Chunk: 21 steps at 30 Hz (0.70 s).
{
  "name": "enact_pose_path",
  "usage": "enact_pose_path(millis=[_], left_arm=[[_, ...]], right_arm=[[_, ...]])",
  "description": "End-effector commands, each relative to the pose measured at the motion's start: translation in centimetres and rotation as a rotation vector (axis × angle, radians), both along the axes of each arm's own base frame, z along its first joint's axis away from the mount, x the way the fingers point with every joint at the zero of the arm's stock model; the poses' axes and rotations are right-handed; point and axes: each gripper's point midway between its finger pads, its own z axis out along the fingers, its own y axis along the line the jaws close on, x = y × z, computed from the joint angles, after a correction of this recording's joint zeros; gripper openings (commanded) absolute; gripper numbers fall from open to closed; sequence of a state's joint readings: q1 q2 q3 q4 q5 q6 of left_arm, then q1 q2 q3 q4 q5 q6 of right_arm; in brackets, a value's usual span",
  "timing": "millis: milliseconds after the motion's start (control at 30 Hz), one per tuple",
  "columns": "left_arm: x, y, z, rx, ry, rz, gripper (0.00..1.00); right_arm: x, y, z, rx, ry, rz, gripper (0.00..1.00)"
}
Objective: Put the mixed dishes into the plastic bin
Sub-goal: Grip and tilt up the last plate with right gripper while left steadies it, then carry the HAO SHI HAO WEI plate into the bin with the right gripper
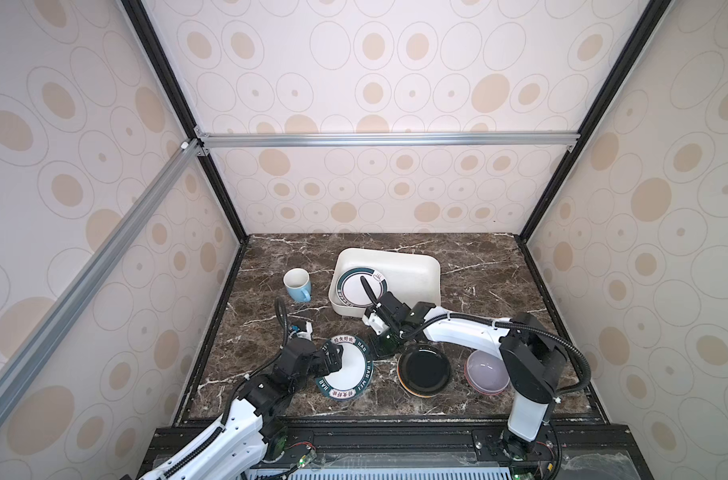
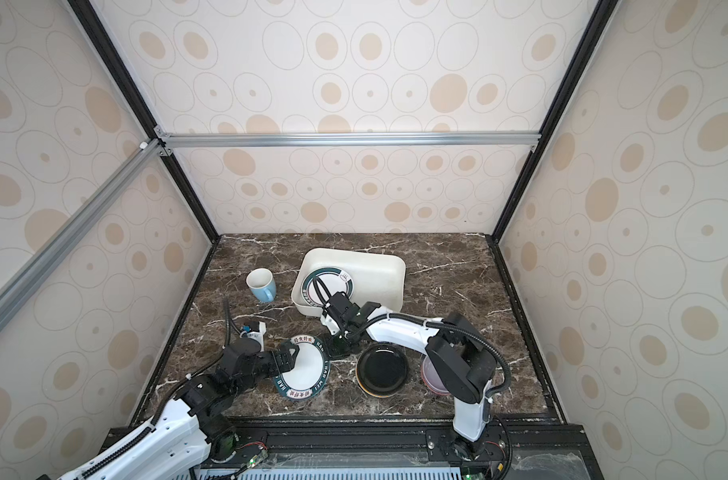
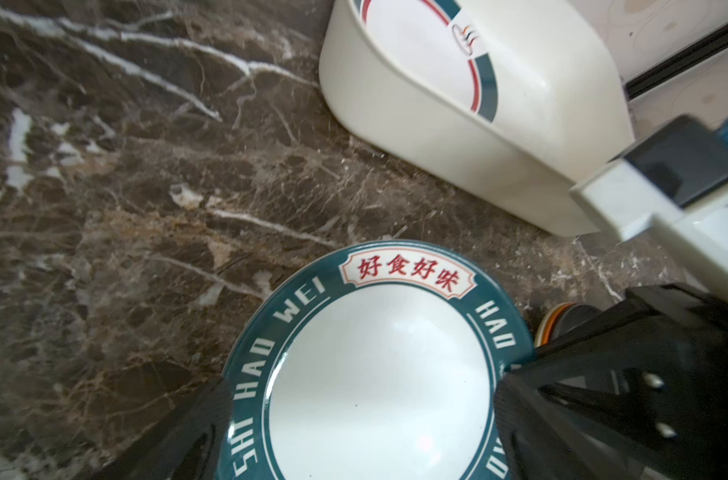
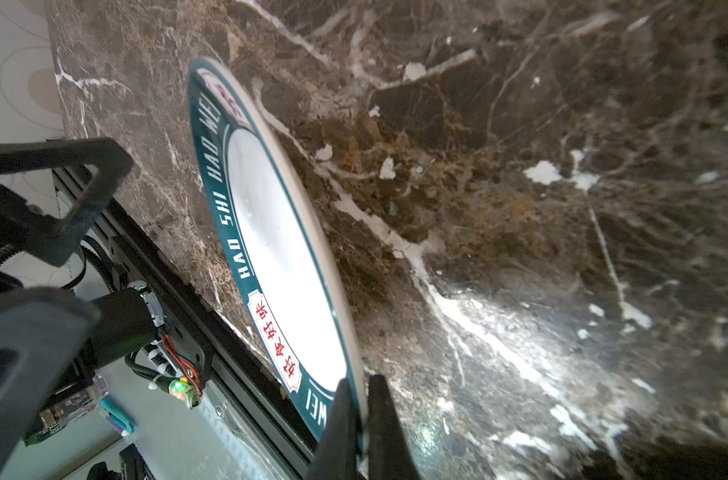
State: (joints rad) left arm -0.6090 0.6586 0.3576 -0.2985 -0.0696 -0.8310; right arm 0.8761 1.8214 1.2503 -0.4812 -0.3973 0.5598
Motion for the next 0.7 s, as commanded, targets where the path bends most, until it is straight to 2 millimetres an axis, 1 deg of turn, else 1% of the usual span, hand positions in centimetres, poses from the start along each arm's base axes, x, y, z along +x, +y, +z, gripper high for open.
enact_pose_path(millis=[0, 133, 200, 333, 433, 533, 667], left_arm=[[0.7, 0.7, 2.3, 0.054, -0.038, 0.024, 0.99], [1.7, 1.0, 5.0, 0.065, -0.086, 0.050, 0.99], [2.2, 1.1, 6.4, 0.076, -0.106, 0.055, 0.99], [3.1, 1.4, 8.3, 0.098, -0.125, 0.061, 0.99], [4.0, 1.8, 9.7, 0.105, -0.141, 0.066, 0.99], [5.3, 2.3, 10.7, 0.107, -0.148, 0.073, 0.99], [7.5, 2.6, 11.7, 0.111, -0.151, 0.067, 0.99]], right_arm=[[0.9, -0.7, 2.2, 0.009, -0.016, -0.007, 0.00], [2.0, -0.3, 4.6, 0.083, -0.006, -0.017, 0.00], [2.8, -0.1, 5.8, 0.122, -0.004, -0.029, 0.00], [4.5, 0.1, 8.4, 0.189, -0.011, -0.043, 0.00], [6.3, 0.2, 10.6, 0.241, -0.028, -0.059, 0.00], [8.7, -0.4, 12.2, 0.272, -0.054, -0.093, 0.00], [12.9, -1.9, 13.3, 0.299, -0.079, -0.161, 0.00]])
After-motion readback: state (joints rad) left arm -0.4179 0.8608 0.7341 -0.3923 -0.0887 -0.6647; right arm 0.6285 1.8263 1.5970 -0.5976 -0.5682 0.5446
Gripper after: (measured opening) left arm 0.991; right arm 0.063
